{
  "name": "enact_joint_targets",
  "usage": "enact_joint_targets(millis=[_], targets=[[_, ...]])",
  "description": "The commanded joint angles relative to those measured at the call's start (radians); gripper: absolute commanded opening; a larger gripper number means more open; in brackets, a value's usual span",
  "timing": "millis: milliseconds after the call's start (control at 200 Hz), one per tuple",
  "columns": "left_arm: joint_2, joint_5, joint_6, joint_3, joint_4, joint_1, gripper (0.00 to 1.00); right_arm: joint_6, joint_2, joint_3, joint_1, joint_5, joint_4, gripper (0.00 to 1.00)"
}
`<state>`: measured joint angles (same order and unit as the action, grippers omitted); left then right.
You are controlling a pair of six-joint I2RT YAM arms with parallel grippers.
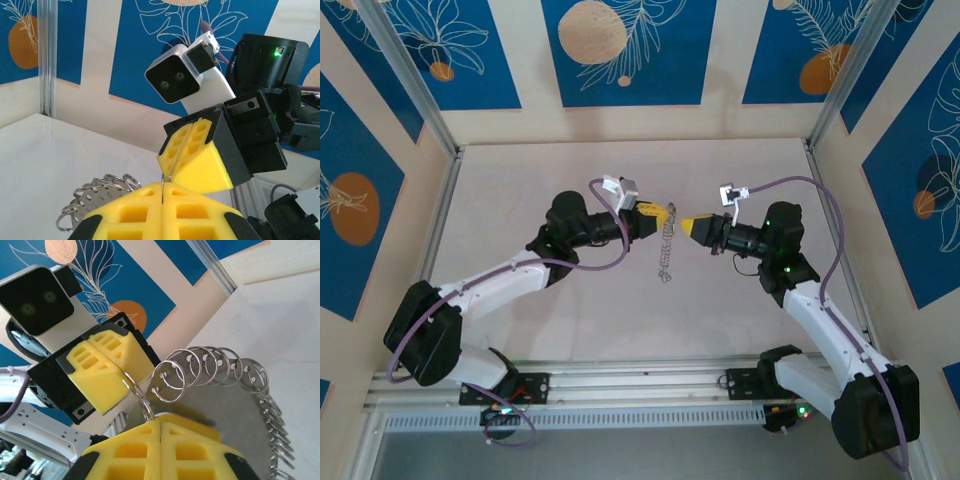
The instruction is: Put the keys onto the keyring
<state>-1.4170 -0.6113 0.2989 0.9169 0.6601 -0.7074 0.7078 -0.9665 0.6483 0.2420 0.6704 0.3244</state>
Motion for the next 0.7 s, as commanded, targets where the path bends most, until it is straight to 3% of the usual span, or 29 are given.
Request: enact_joint_targets(millis=[0, 320, 695], targets=[[0.009, 0.021, 0.044, -0.008, 0.126, -0.012, 0.00, 0.025, 0.021, -0.012, -0.005, 0.017, 0.020, 0.03], [-0.019, 0.052, 0.138, -0.041, 0.276, -0.010, 0.00, 0.099, 0.021, -0.002, -0.006, -0.051, 0.127, 0.29], [-0.099, 0.069, 0.278, -0.044, 0.468, -0.008, 0.00, 0.193, -0.060, 0.017, -0.007, -0.115, 0.350, 0.45]])
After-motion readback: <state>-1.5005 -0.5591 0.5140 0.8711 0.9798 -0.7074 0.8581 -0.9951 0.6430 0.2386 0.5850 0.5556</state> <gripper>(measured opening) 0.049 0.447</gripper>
